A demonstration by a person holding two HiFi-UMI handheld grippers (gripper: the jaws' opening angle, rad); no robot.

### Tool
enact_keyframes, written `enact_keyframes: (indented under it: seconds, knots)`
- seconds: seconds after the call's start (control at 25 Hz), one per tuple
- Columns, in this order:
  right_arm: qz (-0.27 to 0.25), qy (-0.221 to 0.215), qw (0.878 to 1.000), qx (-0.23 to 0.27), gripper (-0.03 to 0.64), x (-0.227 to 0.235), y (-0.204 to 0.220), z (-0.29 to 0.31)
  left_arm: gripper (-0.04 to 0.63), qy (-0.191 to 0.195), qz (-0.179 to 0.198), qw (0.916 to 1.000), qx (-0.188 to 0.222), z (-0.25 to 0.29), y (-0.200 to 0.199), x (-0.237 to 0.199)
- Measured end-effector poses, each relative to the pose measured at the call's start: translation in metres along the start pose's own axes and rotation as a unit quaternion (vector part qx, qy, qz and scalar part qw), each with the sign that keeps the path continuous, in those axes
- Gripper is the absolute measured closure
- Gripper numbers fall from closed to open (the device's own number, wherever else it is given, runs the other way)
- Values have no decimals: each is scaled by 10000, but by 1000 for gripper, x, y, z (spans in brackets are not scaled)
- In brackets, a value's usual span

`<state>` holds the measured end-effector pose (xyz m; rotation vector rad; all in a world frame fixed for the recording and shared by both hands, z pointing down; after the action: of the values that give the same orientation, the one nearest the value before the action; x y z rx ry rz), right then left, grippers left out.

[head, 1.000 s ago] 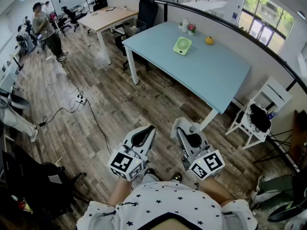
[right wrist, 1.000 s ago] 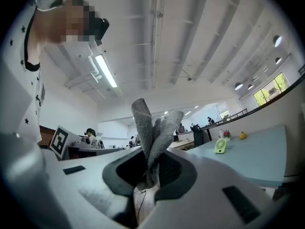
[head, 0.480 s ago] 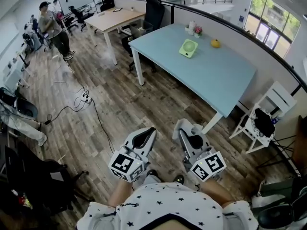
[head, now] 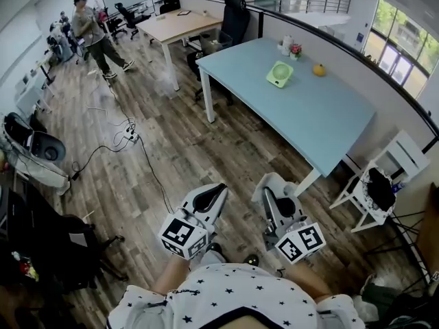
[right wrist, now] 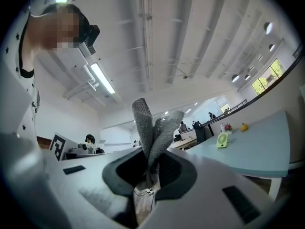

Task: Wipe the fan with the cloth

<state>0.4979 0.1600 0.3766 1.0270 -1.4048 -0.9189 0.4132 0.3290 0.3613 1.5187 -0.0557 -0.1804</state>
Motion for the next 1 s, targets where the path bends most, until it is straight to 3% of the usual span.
enact_keyframes:
  seconds: [0.6, 1.0]
  knots:
    - [172, -123, 9997, -103, 574, 33, 0, -25, 555, -247, -72, 9997, 12, 20, 13, 28]
    - [148, 339, 9993, -98, 574, 55, 1, -4, 555, 178, -103, 9998, 31, 55, 14, -7]
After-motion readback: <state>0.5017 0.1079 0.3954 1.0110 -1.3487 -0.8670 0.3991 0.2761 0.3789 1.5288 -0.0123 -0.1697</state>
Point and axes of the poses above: the fingertips, and each gripper's own axes: z forward along the fingers, x to its right, y out of its underside, the point moved 6 cm from there along -z, backward along the fingers, and after that the axes turned 13 degrees about y, right-handed, at the moved point
